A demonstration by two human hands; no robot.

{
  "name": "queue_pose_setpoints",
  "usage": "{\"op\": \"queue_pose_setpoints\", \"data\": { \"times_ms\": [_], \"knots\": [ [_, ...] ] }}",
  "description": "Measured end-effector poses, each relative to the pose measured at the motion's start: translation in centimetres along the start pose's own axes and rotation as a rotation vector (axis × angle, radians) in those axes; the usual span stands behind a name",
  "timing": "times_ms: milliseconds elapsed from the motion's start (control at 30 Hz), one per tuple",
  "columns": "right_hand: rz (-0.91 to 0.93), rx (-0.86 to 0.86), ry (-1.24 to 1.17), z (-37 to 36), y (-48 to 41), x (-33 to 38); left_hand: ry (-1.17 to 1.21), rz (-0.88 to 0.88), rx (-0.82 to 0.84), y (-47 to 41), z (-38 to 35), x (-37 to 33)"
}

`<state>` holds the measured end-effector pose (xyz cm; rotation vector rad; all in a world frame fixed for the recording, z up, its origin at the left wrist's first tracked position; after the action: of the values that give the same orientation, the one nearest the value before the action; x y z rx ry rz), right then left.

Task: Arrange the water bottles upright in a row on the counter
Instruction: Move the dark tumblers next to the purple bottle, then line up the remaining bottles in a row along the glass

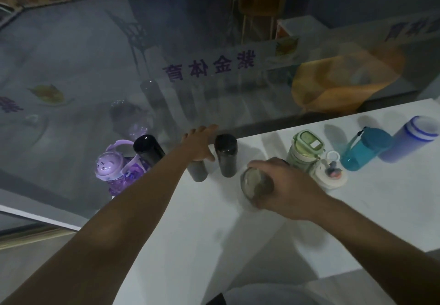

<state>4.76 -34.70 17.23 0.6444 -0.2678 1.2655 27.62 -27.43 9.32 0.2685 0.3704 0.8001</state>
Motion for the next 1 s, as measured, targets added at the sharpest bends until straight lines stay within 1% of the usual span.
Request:
{"op": "queue_pose_setpoints", "data": {
  "times_ms": [67,133,233,300,367,433,533,633,700,800,933,1000],
  "knots": [
    [0.013,-0.042,-0.048,4.0,0.1,1.7,-0.020,0.074,0.033,0.5,0.3,2.4],
    [0.025,-0.069,-0.046,7.4,-0.5,2.8,-0.001,0.122,0.069,1.1,0.1,4.4],
    [0.043,-0.089,-0.022,11.2,-3.1,3.1,0.099,0.110,0.101,1.7,-0.3,5.3],
    [-0.003,-0.082,0.003,12.2,-6.2,1.8,0.150,0.093,0.076,1.6,-0.4,5.1],
    [-0.042,-0.069,0.076,11.9,-9.6,0.0,0.183,0.102,0.025,1.3,-0.2,5.2],
    [-0.070,-0.030,0.079,10.4,-12.8,-2.2,0.203,0.119,-0.003,1.1,0.0,5.4],
    [-0.141,0.077,0.150,7.5,-16.7,-5.7,0.213,0.131,0.020,0.7,-0.3,5.7],
    [-0.189,0.153,0.221,5.4,-19.4,-8.4,0.130,0.120,0.023,0.3,-0.1,5.1],
    [-0.203,0.184,0.252,4.5,-20.5,-9.5,0.052,0.046,0.006,0.0,0.5,3.4],
    [-0.189,0.187,0.267,3.8,-21.4,-10.1,-0.031,-0.074,0.008,-0.7,0.6,-0.5],
    [-0.189,0.222,0.228,2.8,-22.0,-10.6,-0.063,-0.078,0.021,-2.7,-0.4,-2.9],
    [-0.197,0.231,0.216,2.4,-22.1,-11.0,-0.019,-0.056,0.024,-3.5,-0.6,-2.8]
  ]
}}
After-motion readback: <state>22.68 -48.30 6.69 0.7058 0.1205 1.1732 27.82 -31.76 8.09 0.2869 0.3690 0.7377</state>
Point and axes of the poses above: each hand's wrist, its own y-axis away from the middle knuckle, its own z-axis out of the back of the hand, x = y × z, the point moved 10 cm from there along -y, towards the middle knuckle, and after that the axes turned 5 degrees about x, right-handed, at the moved point
